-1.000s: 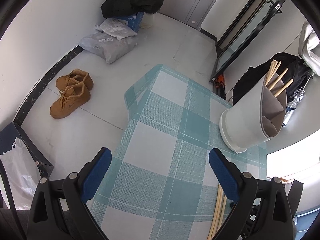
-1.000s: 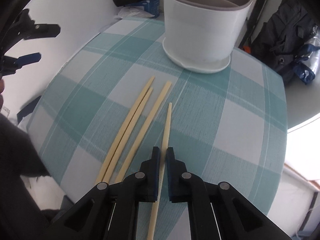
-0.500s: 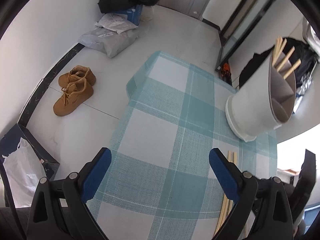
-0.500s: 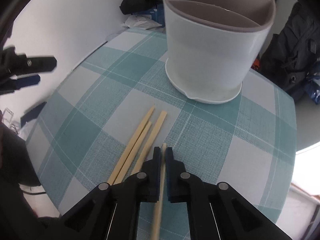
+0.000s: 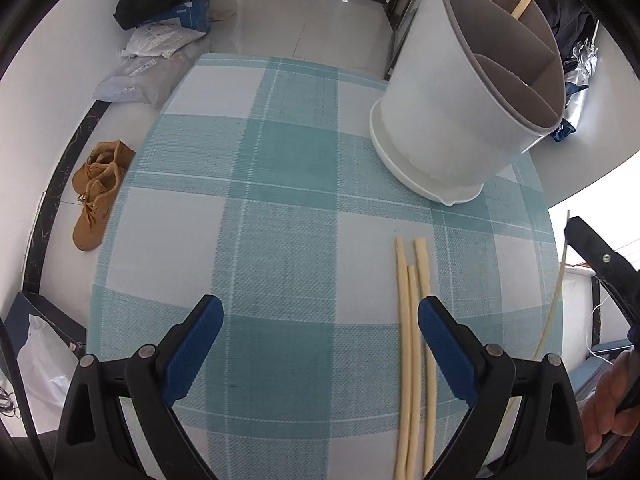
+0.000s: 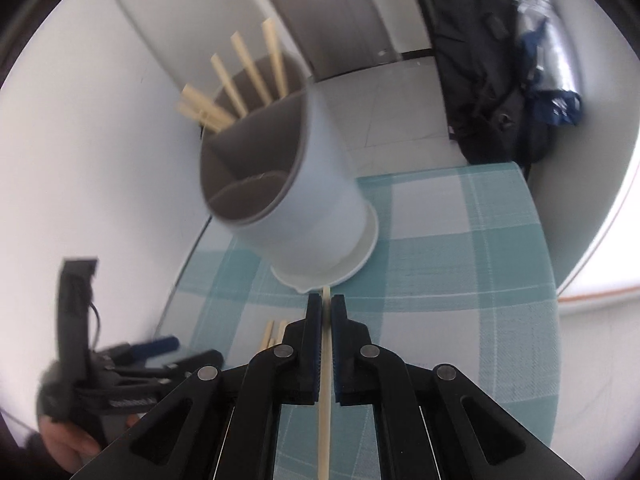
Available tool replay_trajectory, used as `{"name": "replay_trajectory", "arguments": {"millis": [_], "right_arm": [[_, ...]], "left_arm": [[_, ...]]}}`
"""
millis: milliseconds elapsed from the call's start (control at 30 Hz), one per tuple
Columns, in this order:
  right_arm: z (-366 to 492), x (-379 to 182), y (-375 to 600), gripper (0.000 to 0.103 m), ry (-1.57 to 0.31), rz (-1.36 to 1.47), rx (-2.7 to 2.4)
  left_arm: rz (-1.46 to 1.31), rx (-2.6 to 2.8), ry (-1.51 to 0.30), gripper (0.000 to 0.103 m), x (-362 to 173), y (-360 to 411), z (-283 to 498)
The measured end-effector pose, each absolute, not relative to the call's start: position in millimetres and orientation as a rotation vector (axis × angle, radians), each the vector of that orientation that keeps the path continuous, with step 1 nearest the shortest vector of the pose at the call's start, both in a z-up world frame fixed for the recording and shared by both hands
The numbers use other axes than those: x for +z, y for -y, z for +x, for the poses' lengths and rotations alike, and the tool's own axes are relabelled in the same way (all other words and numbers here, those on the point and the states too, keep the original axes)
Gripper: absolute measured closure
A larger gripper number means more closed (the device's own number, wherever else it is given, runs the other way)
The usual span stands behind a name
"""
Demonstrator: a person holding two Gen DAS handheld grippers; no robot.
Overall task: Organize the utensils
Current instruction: 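Lift the chopstick with the right gripper while the left gripper closes on another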
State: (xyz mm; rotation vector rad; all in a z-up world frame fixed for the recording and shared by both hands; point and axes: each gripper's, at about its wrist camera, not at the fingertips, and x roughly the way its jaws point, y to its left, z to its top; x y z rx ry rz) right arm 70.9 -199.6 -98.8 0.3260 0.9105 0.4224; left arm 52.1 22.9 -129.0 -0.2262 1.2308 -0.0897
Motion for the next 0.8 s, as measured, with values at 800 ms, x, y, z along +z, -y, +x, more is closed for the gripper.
{"name": "replay_trajectory", "arguments": {"millis": [800], "right_arm": [[43.6, -59.8, 271.3, 0.100, -0.769, 0.372, 0.406]], "left_arm": [[-0.034, 0.001, -1.317, 0.033, -139.4, 16.8, 76.1]]}}
